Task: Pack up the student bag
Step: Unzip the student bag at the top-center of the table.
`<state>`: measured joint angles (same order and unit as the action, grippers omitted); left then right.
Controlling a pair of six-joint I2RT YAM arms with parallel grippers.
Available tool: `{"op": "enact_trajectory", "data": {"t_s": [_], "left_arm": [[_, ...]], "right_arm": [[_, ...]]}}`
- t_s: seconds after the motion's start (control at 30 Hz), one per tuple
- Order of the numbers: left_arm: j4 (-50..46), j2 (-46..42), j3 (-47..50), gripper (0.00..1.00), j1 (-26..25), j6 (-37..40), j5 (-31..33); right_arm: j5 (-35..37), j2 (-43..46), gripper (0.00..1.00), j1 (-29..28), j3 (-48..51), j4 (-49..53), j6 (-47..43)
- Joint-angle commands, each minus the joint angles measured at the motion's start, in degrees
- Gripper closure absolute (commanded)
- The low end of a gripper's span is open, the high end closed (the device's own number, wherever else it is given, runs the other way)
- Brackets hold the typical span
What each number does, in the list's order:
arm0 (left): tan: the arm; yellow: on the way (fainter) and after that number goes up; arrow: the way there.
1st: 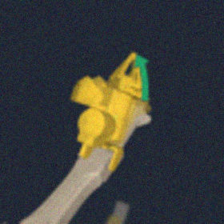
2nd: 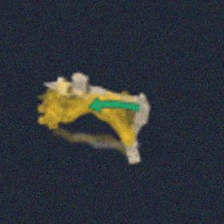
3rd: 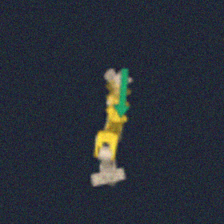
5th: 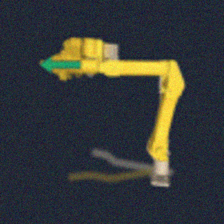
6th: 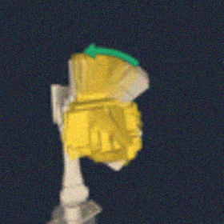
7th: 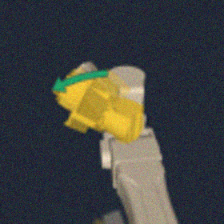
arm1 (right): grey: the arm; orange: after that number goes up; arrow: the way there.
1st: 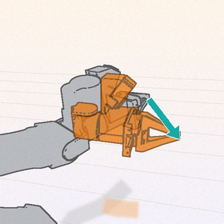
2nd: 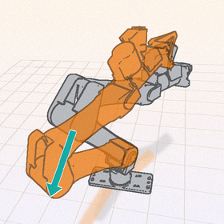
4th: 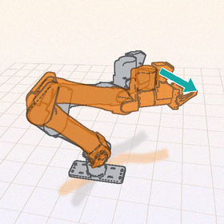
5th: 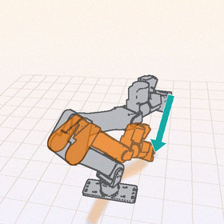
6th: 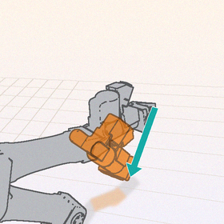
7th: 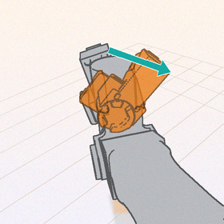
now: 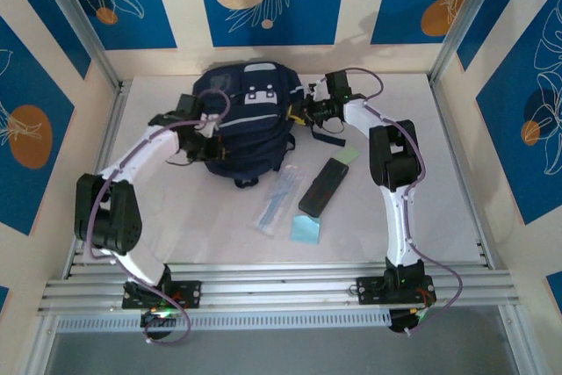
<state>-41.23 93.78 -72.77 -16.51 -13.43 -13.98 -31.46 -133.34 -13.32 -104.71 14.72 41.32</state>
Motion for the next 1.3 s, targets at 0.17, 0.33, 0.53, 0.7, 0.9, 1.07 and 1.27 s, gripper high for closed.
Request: {"op": "enact_trajectory", "data": {"t_s": [0.17, 0.33, 0.53, 0.7, 0.9, 1.07, 1.27], "left_arm": [[5.4, 3.1, -3.4, 1.0, -7.5, -9.3, -4.6], [3.9, 6.9, -9.9, 1.0, -7.5, -7.5, -2.0], [3.0, 8.1, -9.8, 1.0, -7.5, -6.8, -1.1], [4.1, 6.9, -7.7, 1.0, -7.6, -7.6, -1.3], [3.9, 6.3, -6.9, 1.0, -8.3, -8.6, -1.2], [4.0, 5.6, -4.6, 1.0, -8.4, -8.8, -0.7], [-2.3, 3.6, -2.5, 1.0, -7.8, -3.6, 7.6]], "right_arm": [[7.2, 12.1, 0.25, 1.9, 12.7, -7.3, 6.3], [6.9, 24.8, 0.22, 1.3, 33.0, -14.7, 12.1], [7.4, 31.4, 0.24, -4.2, 47.0, -22.5, 21.4], [11.9, 31.0, 0.24, -10.9, 51.2, -27.8, 28.2], [18.4, 25.5, 0.28, -15.6, 49.7, -31.5, 33.7], [24.0, 21.9, 0.7, -16.9, 47.9, -33.5, 34.5], [29.0, 25.9, 1.0, -16.6, 50.6, -32.5, 30.6]]}}
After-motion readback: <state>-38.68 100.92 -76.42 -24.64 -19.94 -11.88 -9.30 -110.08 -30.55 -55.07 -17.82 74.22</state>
